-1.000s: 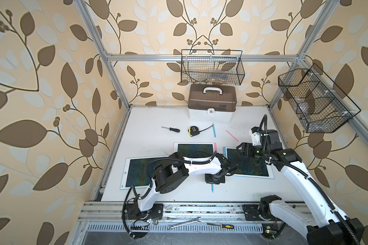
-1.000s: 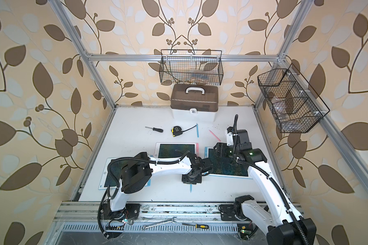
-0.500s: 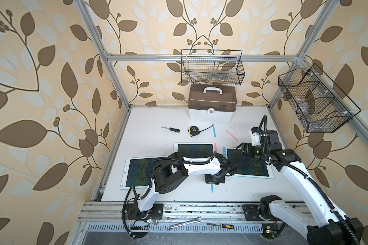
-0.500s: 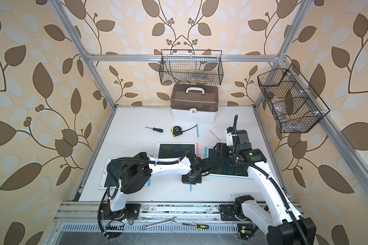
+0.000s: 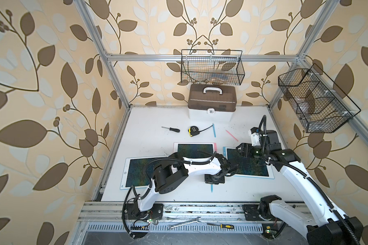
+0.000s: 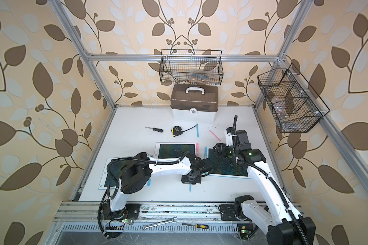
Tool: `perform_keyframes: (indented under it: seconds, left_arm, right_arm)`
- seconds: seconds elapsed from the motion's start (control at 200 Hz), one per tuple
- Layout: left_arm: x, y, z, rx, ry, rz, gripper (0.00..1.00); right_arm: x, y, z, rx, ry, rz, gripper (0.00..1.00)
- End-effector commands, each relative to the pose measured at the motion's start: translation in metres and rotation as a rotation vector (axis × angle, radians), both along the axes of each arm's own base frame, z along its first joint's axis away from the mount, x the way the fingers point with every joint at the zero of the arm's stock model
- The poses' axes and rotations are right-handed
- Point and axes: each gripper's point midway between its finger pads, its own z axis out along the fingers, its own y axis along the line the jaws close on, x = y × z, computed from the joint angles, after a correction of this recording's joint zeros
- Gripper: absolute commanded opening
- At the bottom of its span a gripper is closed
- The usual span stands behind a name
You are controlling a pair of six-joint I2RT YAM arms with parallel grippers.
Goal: Place the stylus back onto the writing tablet
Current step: Pick up the stylus from the center of the board.
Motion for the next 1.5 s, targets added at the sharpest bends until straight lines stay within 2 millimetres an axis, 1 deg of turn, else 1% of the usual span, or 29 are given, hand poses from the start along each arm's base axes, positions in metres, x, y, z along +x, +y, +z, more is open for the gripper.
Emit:
perform_keyframes:
  seconds: [0.0,1.155,1.495]
  left_arm:
    - [0.002,0.011,0.009,0.039,-0.024,0.007,0.08]
    - [0.008,0.001,0.023,-0.005,-0.058,-0.009,0.08]
    - [0.013,-0.003,0.032,-0.022,-0.085,-0.011,0.08]
  right_arm:
    - [-0.001,0.001,-0.004,-0.004,0.004,0.020,0.78]
    - [0.001,-0.003,-0.003,-0.005,-0.001,0.007,0.77]
    - [0.000,-0.004,-0.003,-0.020,-0.003,0.011,0.77]
